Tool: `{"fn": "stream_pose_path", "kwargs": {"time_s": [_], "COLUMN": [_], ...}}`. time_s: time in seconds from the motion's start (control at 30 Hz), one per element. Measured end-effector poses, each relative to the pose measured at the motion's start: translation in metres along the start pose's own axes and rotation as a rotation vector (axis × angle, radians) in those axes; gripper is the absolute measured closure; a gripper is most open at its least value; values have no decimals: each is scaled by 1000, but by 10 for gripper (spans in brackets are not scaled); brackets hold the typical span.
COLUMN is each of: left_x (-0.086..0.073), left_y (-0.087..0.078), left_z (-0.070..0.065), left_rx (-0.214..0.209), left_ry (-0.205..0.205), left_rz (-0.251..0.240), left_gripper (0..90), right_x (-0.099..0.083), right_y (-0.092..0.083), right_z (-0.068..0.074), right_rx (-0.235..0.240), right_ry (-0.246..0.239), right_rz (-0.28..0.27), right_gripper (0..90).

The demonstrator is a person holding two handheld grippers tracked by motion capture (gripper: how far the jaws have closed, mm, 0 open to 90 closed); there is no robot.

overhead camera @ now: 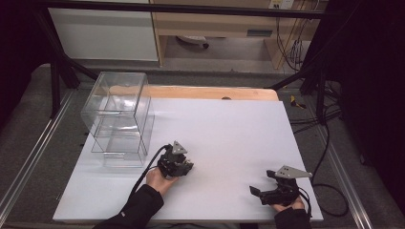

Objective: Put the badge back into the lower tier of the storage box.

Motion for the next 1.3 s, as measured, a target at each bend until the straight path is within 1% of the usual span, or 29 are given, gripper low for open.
{"fn": "stream_pose_path", "kwargs": {"time_s": [0.27, 0.47, 0.5, 0.53, 0.57, 0.6, 0.63, 0.73, 0.8, 0.9, 1.07, 1.17, 1.3], "left_x": [0, 0, 1, 2, 4, 4, 4, 3, 3, 3, 2, 2, 0], "left_y": [0, -1, -3, -7, -10, -12, -12, -10, -11, -11, -12, -12, -10], "left_z": [1, 1, 1, 1, 2, 3, 3, 4, 4, 3, 2, 2, 0], "left_rx": [-6, -14, -19, -19, -38, -52, -52, -49, -49, -51, -63, -76, -77], "left_ry": [-5, -1, -2, -2, -16, -18, -19, -27, -22, -22, -26, -32, -26], "left_rz": [-4, -11, -28, -62, -67, -65, -64, -62, -62, -62, -59, -51, -31], "left_gripper": [566, 573, 592, 709, 763, 792, 799, 787, 785, 787, 783, 769, 758], "right_x": [0, 0, 0, 0, 0, 0, 0, 0, 0, 0, 0, 0, 0], "right_y": [0, 0, 0, 0, 0, 0, 0, 1, 0, 1, 1, 1, 1], "right_z": [0, 0, 0, 0, 0, 0, 0, 0, 0, 0, 0, 0, 0], "right_rx": [1, 1, 1, 2, 2, 1, 2, 2, 3, 2, 3, 4, 4], "right_ry": [-1, 0, -1, 1, 1, -1, -2, 1, -5, 0, -1, 0, -4], "right_rz": [0, 2, 2, 0, 0, 2, 2, 4, 2, 1, 2, 4, 5], "right_gripper": [16, 16, 16, 16, 16, 16, 16, 16, 16, 16, 16, 16, 16]}}
Point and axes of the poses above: each handheld gripper's, and its own axes: y roughly forward along the jaws, x roughly out of its top, z roughly to its left, the point moved 4 cm from there along y, roughly forward along the jaws, and after that the axes turned 7 degrees about x, right-handed, at the moved point
